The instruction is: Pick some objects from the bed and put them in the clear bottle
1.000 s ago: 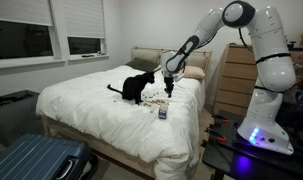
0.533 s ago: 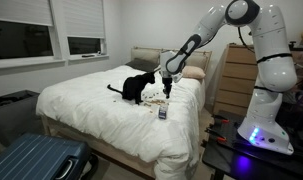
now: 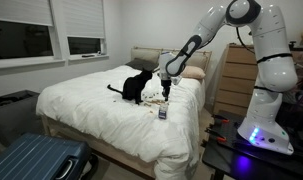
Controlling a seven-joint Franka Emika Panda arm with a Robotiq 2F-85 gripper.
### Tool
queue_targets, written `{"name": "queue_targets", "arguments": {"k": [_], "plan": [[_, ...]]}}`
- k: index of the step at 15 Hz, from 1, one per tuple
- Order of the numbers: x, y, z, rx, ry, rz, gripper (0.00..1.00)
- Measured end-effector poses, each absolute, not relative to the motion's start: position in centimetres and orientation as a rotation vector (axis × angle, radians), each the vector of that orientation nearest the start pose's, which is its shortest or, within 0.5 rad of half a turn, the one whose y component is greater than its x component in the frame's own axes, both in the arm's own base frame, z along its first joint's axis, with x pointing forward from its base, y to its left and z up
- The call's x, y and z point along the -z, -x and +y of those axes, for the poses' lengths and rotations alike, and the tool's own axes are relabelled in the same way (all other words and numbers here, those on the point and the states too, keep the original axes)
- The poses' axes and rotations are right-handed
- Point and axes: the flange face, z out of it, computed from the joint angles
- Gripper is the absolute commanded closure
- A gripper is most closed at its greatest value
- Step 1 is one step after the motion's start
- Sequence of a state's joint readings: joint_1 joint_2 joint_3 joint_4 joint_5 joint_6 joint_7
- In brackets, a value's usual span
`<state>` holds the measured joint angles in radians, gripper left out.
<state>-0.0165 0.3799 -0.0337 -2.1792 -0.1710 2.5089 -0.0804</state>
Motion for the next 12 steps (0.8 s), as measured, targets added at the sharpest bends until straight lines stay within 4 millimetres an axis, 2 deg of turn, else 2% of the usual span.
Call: {"name": "queue_targets", "arguments": {"k": [7,12], "plan": [[-19.9,-55.1,-2.0,-0.114,3.206,-0.416,1.0],[-18.5,-55.3,-1.6,-0.057,3.186,-0.501,1.0]]}}
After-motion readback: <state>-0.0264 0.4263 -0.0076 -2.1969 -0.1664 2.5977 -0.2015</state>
